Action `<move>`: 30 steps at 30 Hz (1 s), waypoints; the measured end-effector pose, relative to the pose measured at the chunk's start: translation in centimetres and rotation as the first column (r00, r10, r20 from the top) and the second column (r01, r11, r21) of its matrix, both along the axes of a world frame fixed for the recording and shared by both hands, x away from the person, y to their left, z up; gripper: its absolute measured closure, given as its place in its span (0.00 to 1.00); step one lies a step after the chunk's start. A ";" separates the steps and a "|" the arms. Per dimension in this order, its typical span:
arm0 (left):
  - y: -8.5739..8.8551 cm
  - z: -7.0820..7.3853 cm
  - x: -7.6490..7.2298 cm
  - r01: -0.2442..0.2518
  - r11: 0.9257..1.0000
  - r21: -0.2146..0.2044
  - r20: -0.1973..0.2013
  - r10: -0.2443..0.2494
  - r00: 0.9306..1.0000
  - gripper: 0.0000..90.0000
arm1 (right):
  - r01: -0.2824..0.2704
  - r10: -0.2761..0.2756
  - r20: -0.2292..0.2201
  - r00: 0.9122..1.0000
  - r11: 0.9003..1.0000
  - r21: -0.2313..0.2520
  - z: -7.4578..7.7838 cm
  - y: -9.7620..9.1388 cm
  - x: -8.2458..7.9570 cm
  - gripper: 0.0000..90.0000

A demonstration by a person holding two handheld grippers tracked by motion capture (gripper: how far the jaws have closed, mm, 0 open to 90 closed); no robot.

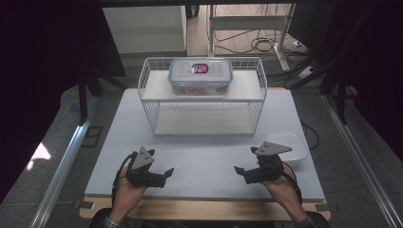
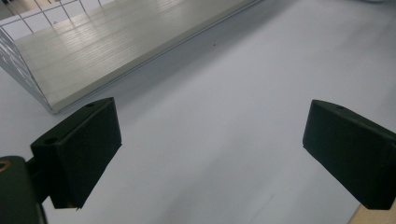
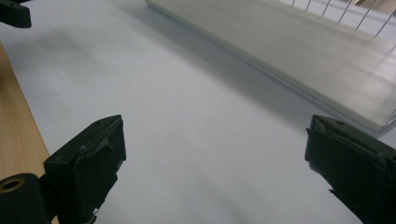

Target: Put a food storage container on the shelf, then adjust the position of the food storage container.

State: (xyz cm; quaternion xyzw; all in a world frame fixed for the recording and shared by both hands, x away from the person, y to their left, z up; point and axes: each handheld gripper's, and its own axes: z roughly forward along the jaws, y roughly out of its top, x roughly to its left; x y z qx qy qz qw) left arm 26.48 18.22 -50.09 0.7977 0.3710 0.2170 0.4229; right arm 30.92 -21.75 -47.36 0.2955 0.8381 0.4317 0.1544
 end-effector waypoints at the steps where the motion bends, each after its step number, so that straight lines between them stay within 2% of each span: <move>1: 0.0 0.0 0.0 -0.002 1.000 0.001 0.003 0.002 1.000 0.05 | 0.001 -0.001 -0.004 1.000 1.000 -0.004 -0.1 0.0 0.0 0.06; 5: 0.2 0.2 -0.1 -0.012 1.000 -0.008 0.017 0.012 1.000 0.05 | 0.030 -0.030 -0.024 0.999 1.000 -0.003 -0.2 -0.3 0.3 0.05; 10: 0.5 0.1 0.1 -0.021 1.000 -0.019 0.008 0.021 1.000 0.05 | 0.066 -0.066 -0.065 0.996 0.998 -0.004 -0.3 -0.6 0.8 0.00; 12: 0.6 0.1 0.1 -0.023 0.999 -0.025 0.006 0.023 1.000 0.05 | 0.093 -0.094 -0.100 0.991 0.996 -0.009 -0.2 -1.0 1.0 0.04; 14: 0.6 0.1 0.1 -0.023 0.999 -0.025 0.006 0.023 1.000 0.05 | 0.102 -0.103 -0.108 0.989 0.995 -0.010 -0.1 -1.2 1.1 0.06; 15: 0.6 0.1 0.1 -0.023 0.999 -0.024 0.005 0.023 1.000 0.05 | 0.129 -0.127 -0.117 0.985 0.992 0.008 0.3 -1.9 1.3 0.15; 16: 0.6 0.1 0.1 -0.022 0.999 -0.023 0.003 0.022 1.000 0.05 | 0.129 -0.127 -0.117 0.985 0.992 0.008 0.3 -1.9 1.3 0.15; 17: 0.5 0.0 0.1 -0.020 1.000 -0.023 -0.001 0.020 1.000 0.05 | 0.155 -0.152 -0.114 0.982 0.988 0.016 0.7 -2.5 1.5 0.24; 18: 0.5 0.0 0.1 -0.020 1.000 -0.023 -0.001 0.020 1.000 0.05 | 0.155 -0.152 -0.114 0.982 0.988 0.016 0.7 -2.5 1.5 0.24; 19: 0.5 0.0 0.2 -0.020 1.000 -0.021 -0.002 0.020 1.000 0.05 | 0.182 -0.180 -0.106 0.978 0.983 0.015 1.1 -3.3 1.7 0.36; 20: 0.5 0.0 0.2 -0.020 1.000 -0.021 -0.002 0.020 1.000 0.05 | 0.182 -0.180 -0.106 0.978 0.983 0.015 1.1 -3.3 1.7 0.36; 21: 0.5 -0.1 0.2 -0.020 1.000 -0.022 -0.003 0.020 1.000 0.05 | 0.187 -0.185 -0.104 0.977 0.982 0.018 1.3 -3.7 1.8 0.40; 22: 0.5 -0.1 0.2 -0.020 1.000 -0.022 -0.003 0.020 1.000 0.05 | 0.204 -0.202 -0.103 0.974 0.979 0.007 1.6 -4.5 2.1 0.57; 23: 0.5 -0.1 0.2 -0.022 1.000 -0.022 -0.003 0.022 1.000 0.05 | 0.204 -0.202 -0.103 0.974 0.979 0.007 1.6 -4.5 2.1 0.57; 24: 0.6 -0.1 0.2 -0.023 0.999 -0.025 -0.002 0.023 1.000 0.05 | 0.212 -0.212 -0.088 0.973 0.977 -0.008 1.8 -5.2 2.4 0.68; 25: 0.6 0.0 0.3 -0.025 0.999 -0.029 -0.003 0.025 1.000 0.05 | 0.219 -0.219 -0.082 0.972 0.976 -0.013 1.8 -5.5 2.5 0.74; 26: 0.7 0.0 0.3 -0.026 0.999 -0.030 -0.004 0.026 1.000 0.05 | 0.231 -0.232 -0.077 0.970 0.973 -0.022 1.9 -5.9 2.7 0.79; 27: 0.7 0.0 0.3 -0.026 0.999 -0.030 -0.004 0.026 1.000 0.05 | 0.231 -0.232 -0.077 0.970 0.973 -0.022 1.9 -5.9 2.7 0.79; 28: 0.7 -0.1 0.3 -0.027 0.999 -0.031 -0.006 0.027 1.000 0.05 | 0.263 -0.265 -0.061 0.962 0.964 -0.031 2.0 -6.8 2.9 0.89; 29: 0.7 -0.1 0.3 -0.027 0.999 -0.031 -0.006 0.027 1.000 0.05 | 0.272 -0.274 -0.058 0.960 0.962 -0.030 2.1 -7.2 3.0 0.93; 30: 0.7 -0.1 0.3 -0.027 0.999 -0.032 -0.006 0.027 1.000 0.05 | 0.272 -0.274 -0.058 0.960 0.962 -0.030 2.1 -7.2 3.0 0.93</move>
